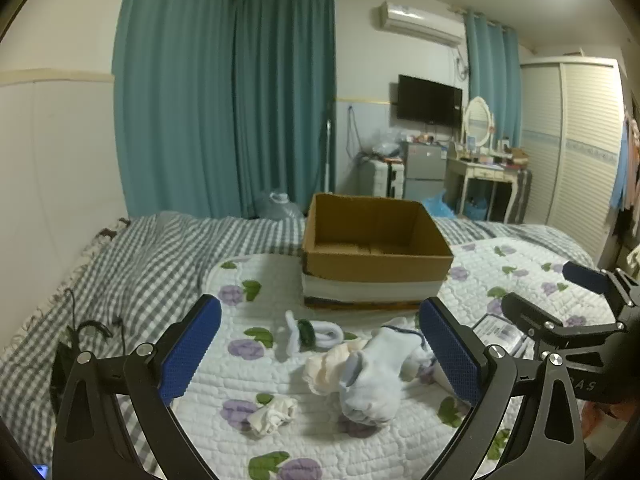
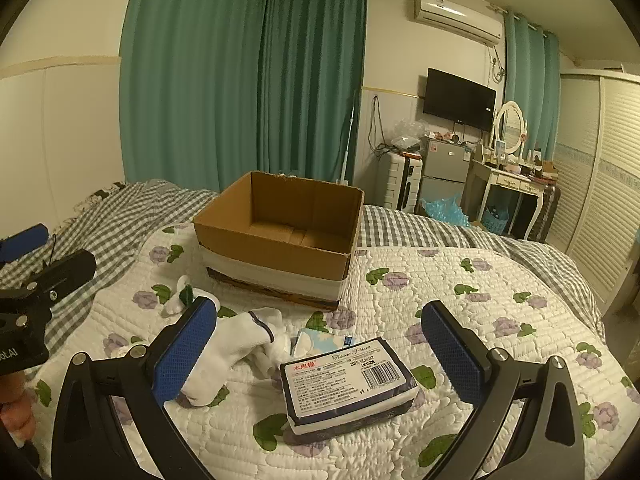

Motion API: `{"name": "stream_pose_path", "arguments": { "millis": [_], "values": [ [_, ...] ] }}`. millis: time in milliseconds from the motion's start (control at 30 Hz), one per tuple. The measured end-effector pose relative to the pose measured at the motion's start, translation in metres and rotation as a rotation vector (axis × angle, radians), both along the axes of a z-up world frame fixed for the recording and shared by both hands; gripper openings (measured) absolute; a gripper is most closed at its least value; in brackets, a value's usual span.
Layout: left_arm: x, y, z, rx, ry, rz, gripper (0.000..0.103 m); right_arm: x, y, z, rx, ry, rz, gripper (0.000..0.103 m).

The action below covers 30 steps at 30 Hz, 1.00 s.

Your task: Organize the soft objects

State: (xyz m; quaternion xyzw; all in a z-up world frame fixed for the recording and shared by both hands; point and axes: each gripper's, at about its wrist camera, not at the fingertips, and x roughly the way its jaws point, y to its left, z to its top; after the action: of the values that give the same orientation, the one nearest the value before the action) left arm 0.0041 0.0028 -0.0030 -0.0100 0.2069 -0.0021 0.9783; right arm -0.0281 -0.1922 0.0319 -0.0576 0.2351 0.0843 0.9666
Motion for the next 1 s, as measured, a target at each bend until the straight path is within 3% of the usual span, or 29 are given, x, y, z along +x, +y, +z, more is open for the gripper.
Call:
{"name": "stream_pose_path", "arguments": {
  "millis": [1000],
  "values": [
    [0.0028,-0.0035,-0.0072,-0.001,0.025,-0.001,0.101,0.0061,0.0005,-0.0096,-0.011,0.027,0.002,0.103]
  ]
}}
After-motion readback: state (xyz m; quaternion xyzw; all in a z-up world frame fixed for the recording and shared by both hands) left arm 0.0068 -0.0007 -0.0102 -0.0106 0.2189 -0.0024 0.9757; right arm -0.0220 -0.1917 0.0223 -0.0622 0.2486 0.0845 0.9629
